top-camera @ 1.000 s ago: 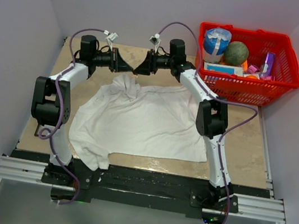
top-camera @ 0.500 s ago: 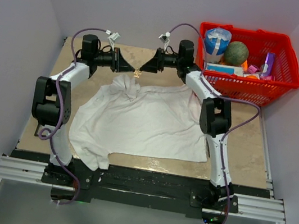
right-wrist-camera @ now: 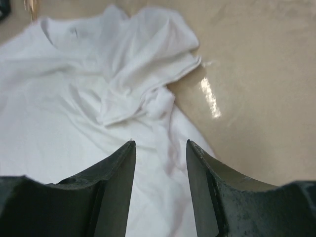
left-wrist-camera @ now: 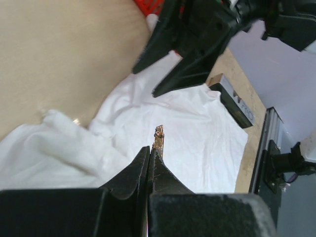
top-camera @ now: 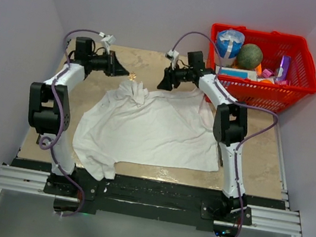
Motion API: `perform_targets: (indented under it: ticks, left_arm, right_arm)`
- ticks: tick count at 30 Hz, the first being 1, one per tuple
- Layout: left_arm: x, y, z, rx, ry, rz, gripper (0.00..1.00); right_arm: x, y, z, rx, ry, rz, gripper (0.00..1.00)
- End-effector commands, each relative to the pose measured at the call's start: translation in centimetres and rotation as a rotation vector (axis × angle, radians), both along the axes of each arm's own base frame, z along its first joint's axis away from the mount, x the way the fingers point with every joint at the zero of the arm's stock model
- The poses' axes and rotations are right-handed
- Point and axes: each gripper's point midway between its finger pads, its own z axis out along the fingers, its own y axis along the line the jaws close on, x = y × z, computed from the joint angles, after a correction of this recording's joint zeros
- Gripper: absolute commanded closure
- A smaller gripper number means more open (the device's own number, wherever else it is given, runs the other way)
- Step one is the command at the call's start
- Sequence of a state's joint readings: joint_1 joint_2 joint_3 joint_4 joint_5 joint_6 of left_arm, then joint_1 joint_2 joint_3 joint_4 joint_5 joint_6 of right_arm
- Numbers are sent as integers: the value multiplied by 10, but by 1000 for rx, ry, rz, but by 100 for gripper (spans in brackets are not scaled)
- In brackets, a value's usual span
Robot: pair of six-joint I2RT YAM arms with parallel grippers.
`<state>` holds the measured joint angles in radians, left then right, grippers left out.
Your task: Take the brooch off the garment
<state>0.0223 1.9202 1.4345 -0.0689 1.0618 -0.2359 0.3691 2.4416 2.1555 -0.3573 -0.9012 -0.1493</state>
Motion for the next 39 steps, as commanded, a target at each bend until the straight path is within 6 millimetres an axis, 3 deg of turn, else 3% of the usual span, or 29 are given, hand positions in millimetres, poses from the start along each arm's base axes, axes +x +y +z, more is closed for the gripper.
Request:
perform_targets:
  ticks: [1,3,6,8,12,15,17,18,19,20,21,22,25,26,30,33,37,39]
  left_arm:
    - [17,65,36,108,-135,169,100]
    - [20,79,42,146,-169,211,100]
    - [19,90,50,187,-201,226,100]
    - [14,91,52,204,-206,220,100]
    - [2,98,56,258,-231,214,100]
    - [-5,106,56,286,-227,210,100]
    - [-6,114,55,305,-222,209,100]
    - [-7,116,55,312,-221,205,100]
    - [-9,120,57,320,-213,209,100]
    - [-9,123,56,335,-219,202,100]
    - [-10,126,56,348,-221,202,100]
    - [-13,131,54,376,-222,192,100]
    - [-26,143,50,476,-232,164,100]
    - [-31,148,51,526,-239,163,100]
    - [-66,174,46,768,-227,81,100]
    - [-108,202,35,993,-157,-25,100]
    - [-163,228,29,1165,-53,-121,100]
    - [-180,240,38,1250,-27,-96,100]
  right_arm:
    - [-49,-7,-8,-256,-284,255,52]
    - [-73,3,-23,-296,-276,333,55]
    - [-82,15,-42,-324,-285,357,56]
    - [-64,19,-45,-332,-286,253,57]
    - [-38,12,-70,-410,-259,122,58]
    - [-20,9,-73,-407,-212,47,58]
    - [-12,7,-90,-418,-138,-22,60]
    - [2,7,-81,-405,-148,-61,60]
    - [6,6,-99,-410,-87,-99,61]
    - [13,5,-101,-409,-69,-130,61]
    - [32,2,-87,-388,-95,-184,60]
    - [38,1,-95,-378,-73,-220,60]
    - [69,-6,-86,-367,-158,-304,58]
    - [77,-7,-92,-361,-168,-320,58]
    - [117,-22,-47,-252,-228,-454,55]
    - [111,-13,-16,-195,-261,-394,50]
    - [88,-6,-10,-151,-193,-332,44]
    - [79,-6,-11,-150,-155,-316,40]
